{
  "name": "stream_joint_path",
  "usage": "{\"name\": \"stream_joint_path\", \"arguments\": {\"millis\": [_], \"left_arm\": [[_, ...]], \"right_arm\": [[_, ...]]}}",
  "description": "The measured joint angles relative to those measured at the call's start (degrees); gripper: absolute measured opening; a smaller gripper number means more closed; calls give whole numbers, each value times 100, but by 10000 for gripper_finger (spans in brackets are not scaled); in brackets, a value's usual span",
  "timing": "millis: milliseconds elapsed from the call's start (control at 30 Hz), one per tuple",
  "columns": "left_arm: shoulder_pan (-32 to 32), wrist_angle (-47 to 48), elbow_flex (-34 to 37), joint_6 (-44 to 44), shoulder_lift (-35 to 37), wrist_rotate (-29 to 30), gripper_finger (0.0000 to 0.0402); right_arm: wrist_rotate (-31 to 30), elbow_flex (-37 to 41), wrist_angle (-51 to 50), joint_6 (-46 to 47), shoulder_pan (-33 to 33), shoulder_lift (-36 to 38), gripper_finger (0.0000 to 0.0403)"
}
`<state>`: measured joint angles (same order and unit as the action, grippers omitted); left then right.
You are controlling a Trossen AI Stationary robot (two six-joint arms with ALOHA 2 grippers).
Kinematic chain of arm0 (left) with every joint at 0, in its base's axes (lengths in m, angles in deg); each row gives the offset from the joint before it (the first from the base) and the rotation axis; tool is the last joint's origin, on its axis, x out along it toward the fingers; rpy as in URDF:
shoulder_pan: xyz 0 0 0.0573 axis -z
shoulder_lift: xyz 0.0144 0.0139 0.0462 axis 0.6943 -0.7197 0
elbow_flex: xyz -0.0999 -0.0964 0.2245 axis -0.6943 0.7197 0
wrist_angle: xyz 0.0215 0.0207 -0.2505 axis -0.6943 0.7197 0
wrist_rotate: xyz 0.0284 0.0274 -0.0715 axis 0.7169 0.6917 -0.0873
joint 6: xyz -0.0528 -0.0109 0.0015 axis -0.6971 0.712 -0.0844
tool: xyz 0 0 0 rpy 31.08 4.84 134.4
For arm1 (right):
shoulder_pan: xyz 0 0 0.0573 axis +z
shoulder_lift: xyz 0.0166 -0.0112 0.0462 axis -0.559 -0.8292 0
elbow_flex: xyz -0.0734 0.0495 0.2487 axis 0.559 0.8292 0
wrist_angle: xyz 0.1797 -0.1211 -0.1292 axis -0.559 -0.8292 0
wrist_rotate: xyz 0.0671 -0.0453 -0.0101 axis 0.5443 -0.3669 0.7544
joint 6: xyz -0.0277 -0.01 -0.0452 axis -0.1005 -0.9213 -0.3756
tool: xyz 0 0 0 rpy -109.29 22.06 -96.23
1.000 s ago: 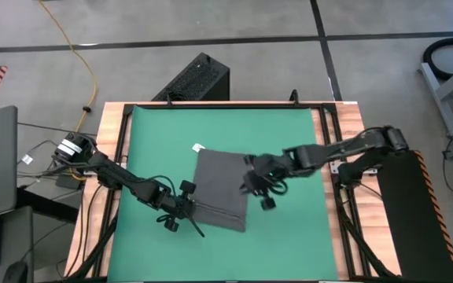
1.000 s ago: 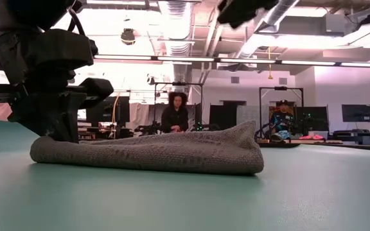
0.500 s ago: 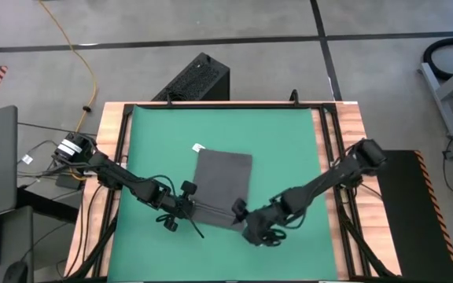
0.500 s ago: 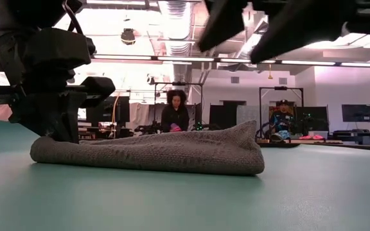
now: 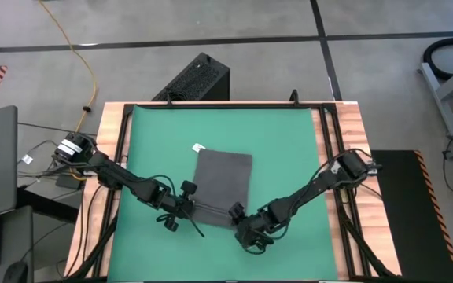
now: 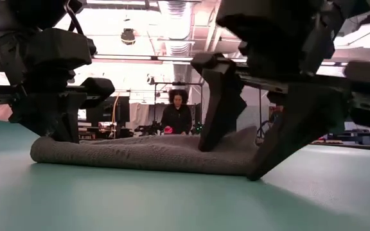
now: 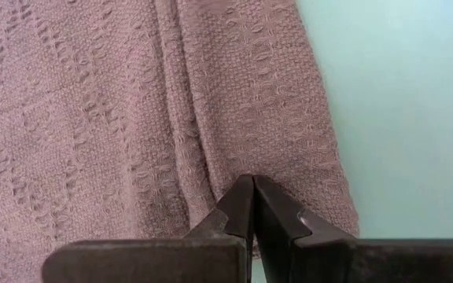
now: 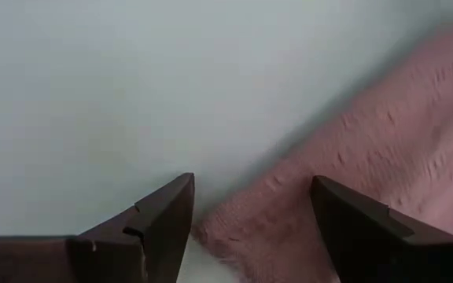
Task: Roll towel
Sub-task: Roll the gray towel
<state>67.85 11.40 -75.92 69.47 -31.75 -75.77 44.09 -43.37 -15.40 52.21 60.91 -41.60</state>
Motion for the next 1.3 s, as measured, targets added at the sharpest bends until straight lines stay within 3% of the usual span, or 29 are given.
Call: {"name": "stream_joint_path", "arguments": {"millis": [200, 833, 1000, 1300], "left_arm": [[2, -310, 289, 28, 22, 5, 0], [0, -593, 434, 382, 30, -90, 0], [0, -595, 434, 380, 30, -92, 0], [0, -595, 434, 314, 30, -94, 0]], "right_arm": [[-553, -26, -703, 908, -57, -13, 282], [-986, -6, -1213, 3122, -80, 30, 269], [-1037, -2, -1221, 3711, -132, 22, 210], [-1020, -64, -1320, 4380, -128, 19, 36]]}}
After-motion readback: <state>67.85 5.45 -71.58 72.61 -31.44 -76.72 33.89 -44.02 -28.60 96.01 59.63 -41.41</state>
